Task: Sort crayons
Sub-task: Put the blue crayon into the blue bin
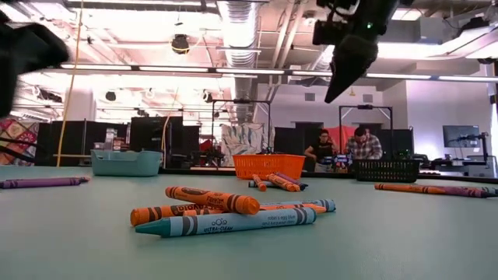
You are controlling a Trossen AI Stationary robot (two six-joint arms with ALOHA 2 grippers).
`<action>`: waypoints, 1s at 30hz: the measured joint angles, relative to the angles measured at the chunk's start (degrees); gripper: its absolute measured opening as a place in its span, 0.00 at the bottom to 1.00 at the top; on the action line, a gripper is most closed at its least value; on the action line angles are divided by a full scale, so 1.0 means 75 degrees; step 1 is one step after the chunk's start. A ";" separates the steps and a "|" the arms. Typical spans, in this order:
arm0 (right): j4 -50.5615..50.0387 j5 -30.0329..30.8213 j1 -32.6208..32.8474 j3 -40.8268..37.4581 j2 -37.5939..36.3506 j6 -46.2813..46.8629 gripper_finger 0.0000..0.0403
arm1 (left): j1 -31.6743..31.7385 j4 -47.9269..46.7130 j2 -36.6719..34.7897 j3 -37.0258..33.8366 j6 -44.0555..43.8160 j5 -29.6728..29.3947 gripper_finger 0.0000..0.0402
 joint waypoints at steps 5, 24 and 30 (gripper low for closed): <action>0.0215 0.0024 0.0933 -0.0008 0.0178 0.0154 0.42 | -0.0641 -0.0231 0.0020 0.0257 -0.1403 -0.0149 0.46; 0.1748 0.0302 0.2759 -0.0006 0.0842 0.0051 0.39 | -0.1573 -0.1678 0.1810 0.1672 -0.4565 -0.0725 0.46; 0.1747 0.0302 0.2842 -0.0009 0.0845 0.0032 0.39 | -0.1533 -0.2547 0.2801 0.2568 -0.5066 -0.0360 0.46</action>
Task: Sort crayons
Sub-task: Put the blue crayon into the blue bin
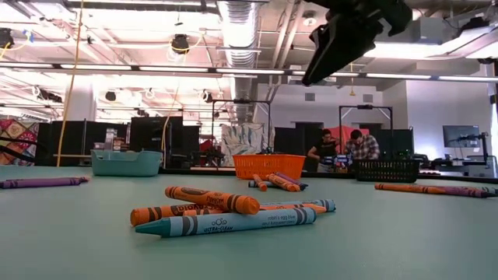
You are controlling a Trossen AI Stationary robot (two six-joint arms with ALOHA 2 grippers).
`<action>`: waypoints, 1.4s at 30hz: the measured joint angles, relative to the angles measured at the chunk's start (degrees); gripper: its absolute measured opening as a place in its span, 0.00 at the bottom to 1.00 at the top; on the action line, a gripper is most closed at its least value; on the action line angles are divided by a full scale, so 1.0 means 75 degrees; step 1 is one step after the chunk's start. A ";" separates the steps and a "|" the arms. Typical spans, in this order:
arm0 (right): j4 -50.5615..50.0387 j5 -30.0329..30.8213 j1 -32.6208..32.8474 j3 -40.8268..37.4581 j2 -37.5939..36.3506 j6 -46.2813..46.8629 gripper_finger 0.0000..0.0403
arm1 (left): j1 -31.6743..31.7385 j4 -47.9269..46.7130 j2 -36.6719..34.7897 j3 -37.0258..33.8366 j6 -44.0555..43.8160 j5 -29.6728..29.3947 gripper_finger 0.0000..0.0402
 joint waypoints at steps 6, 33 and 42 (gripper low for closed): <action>-0.0001 0.0000 0.0010 0.0000 0.0000 0.0058 0.39 | 0.0048 -0.0023 0.0310 0.0114 -0.0763 0.0011 0.46; -0.0068 0.0198 0.0255 0.0000 0.0000 -0.0006 0.39 | 0.0529 0.0864 0.0259 -0.0772 -0.1237 0.0450 0.21; -0.0065 0.0198 0.0255 0.0000 0.0000 -0.0124 0.39 | 0.0854 0.1115 0.0257 -0.0772 0.0085 0.0530 0.02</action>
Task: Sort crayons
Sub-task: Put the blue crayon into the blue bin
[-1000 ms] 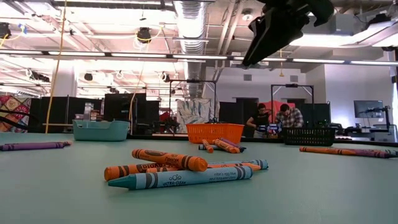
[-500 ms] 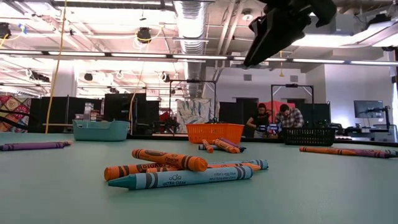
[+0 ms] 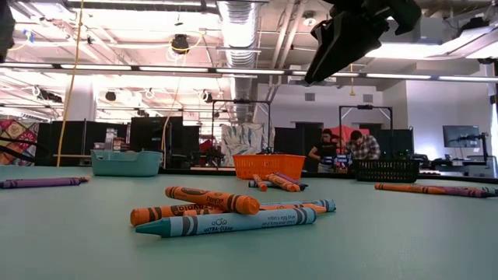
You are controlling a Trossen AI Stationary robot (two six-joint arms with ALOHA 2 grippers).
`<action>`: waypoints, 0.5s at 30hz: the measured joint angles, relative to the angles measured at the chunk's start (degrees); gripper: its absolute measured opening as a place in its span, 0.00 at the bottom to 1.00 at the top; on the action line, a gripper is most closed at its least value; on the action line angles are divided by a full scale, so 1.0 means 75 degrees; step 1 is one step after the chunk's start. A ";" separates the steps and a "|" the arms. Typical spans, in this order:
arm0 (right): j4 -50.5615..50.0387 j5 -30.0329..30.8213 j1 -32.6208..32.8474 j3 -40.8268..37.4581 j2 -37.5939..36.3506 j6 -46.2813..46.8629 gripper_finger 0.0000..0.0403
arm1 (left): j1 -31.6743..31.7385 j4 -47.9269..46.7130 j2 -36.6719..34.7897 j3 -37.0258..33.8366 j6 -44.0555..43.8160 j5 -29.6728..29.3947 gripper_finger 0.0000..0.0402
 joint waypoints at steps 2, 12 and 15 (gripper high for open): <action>0.0000 0.0000 -0.0003 0.0000 0.0000 -0.0022 0.39 | 0.0104 -0.0029 -0.0057 -0.0003 0.0401 0.0013 0.01; -0.0093 0.0000 -0.0003 -0.0003 -0.0003 -0.0077 0.39 | 0.1149 -0.1899 -0.1088 -0.0044 0.2638 -0.1129 0.00; -0.0138 0.0000 -0.0003 -0.0003 -0.0003 -0.0007 0.39 | 0.1659 -0.2686 -0.1604 -0.0041 0.3557 -0.1648 0.00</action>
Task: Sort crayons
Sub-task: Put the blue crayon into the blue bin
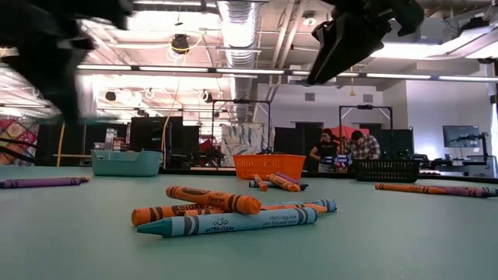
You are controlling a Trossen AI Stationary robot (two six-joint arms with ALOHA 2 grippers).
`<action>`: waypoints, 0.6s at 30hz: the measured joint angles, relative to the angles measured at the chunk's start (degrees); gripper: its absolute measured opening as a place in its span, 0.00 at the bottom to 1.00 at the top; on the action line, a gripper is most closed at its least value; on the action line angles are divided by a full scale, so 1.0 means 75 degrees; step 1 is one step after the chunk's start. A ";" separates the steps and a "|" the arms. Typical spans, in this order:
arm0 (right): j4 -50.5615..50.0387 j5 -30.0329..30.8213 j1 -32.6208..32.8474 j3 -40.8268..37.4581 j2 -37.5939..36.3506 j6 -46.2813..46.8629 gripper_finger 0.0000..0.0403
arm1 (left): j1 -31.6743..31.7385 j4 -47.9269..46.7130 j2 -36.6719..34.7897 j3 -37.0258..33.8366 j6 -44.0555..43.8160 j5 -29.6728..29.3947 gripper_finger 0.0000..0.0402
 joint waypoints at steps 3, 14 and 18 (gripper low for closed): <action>-0.0129 0.0000 0.0000 0.0000 0.0000 0.0125 0.39 | 0.0591 -0.0730 -0.0553 0.0000 0.0835 -0.0499 0.00; -0.0237 -0.0003 0.0003 0.0000 0.0070 0.0431 0.39 | 0.3826 -0.1837 -0.2270 0.0015 0.4917 -0.1541 0.00; -0.0235 0.0000 0.0061 -0.0001 0.0070 0.0597 0.39 | 0.5254 -0.1641 -0.2601 0.0015 0.6659 -0.1595 0.00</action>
